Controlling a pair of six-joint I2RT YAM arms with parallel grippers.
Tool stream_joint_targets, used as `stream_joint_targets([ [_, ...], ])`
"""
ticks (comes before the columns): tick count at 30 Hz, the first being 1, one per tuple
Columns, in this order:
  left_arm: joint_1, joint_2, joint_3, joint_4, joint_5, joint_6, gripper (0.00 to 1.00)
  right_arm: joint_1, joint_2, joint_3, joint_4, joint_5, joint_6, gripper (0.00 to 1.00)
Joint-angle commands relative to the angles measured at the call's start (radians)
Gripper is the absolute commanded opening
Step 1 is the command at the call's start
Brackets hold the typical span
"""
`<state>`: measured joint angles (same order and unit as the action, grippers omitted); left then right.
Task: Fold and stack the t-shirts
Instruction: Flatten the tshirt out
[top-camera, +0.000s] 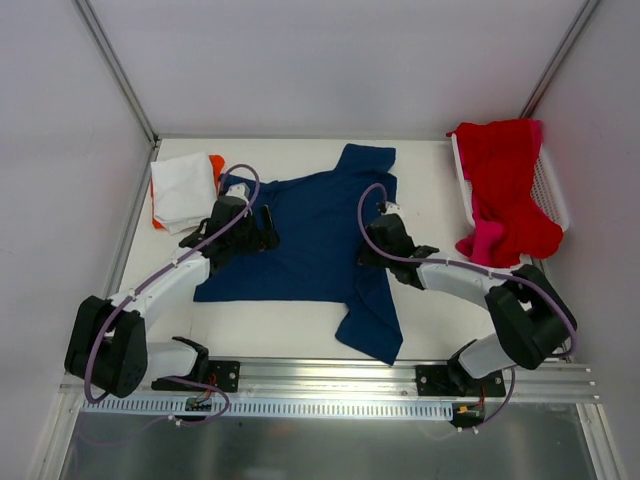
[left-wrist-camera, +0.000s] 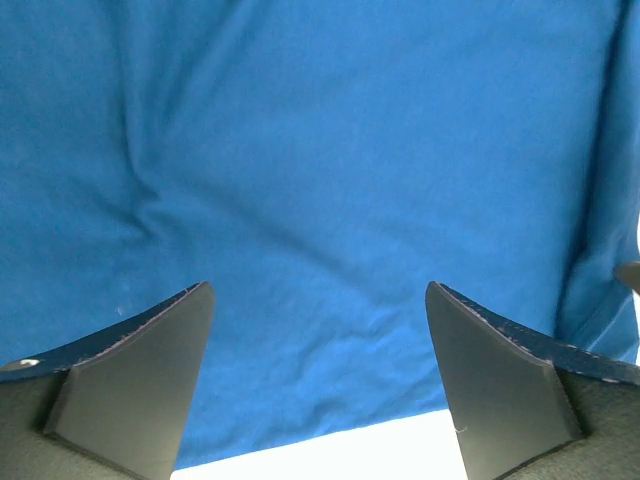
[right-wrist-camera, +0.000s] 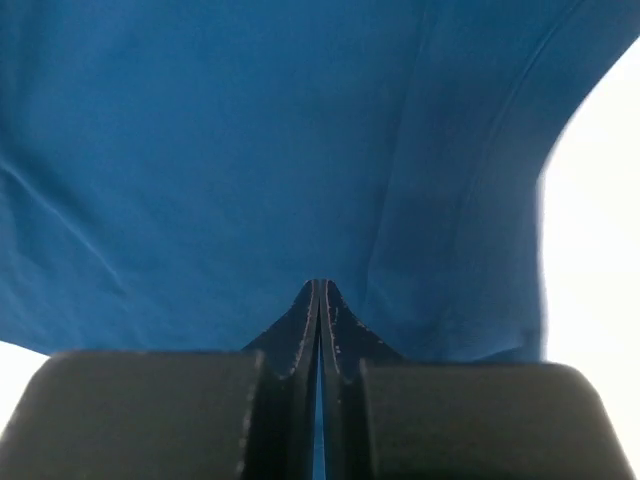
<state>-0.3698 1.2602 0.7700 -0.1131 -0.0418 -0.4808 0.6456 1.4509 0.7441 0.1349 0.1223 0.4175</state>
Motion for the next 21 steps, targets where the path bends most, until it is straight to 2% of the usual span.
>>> stream_joint_targets([
  [1, -0.009, 0.001, -0.075, -0.020, 0.013, -0.036, 0.87, 0.043, 0.058, 0.011, 0.141, -0.012, 0.116, 0.01],
  [7, -0.014, -0.053, -0.156, -0.007, -0.001, -0.051, 0.83, 0.074, 0.149, 0.031, 0.146, -0.013, 0.141, 0.01],
  [12, -0.014, -0.082, -0.196, -0.005, -0.012, -0.056, 0.82, 0.078, 0.154, 0.023, 0.124, 0.000, 0.129, 0.00],
  [21, -0.015, -0.001, -0.209, -0.003, -0.050, -0.113, 0.73, 0.075, 0.105, -0.037, 0.048, 0.083, 0.106, 0.01],
])
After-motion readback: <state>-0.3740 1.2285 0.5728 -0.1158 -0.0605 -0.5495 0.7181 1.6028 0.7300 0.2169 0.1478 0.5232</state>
